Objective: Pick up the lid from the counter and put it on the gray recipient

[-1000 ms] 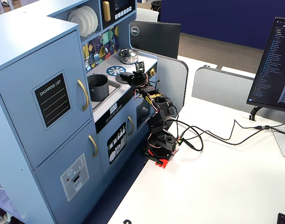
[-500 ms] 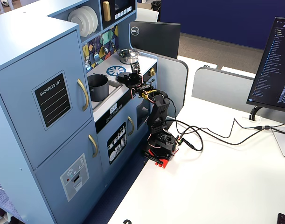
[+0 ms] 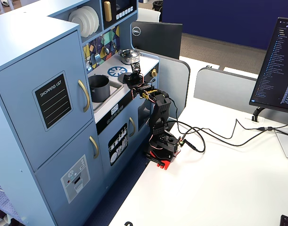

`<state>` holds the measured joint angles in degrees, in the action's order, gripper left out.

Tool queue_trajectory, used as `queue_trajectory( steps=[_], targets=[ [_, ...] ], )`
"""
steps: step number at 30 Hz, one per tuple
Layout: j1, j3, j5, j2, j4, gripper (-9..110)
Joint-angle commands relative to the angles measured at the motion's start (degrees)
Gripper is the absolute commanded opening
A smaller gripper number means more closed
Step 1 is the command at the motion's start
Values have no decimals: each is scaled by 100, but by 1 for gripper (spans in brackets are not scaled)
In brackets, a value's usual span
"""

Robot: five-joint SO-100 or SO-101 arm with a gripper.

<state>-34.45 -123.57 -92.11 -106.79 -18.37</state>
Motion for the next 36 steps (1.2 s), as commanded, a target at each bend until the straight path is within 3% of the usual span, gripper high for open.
queue_trajectory(
  steps=[1,8,19,36],
  targets=[
    [105,158,97,-246,26,0],
    [246,817,132,-404,272,0],
    [1090,2382,-193,-1107,1644,0],
    [2812,2004,-158,-1925,2558,0]
  ],
)
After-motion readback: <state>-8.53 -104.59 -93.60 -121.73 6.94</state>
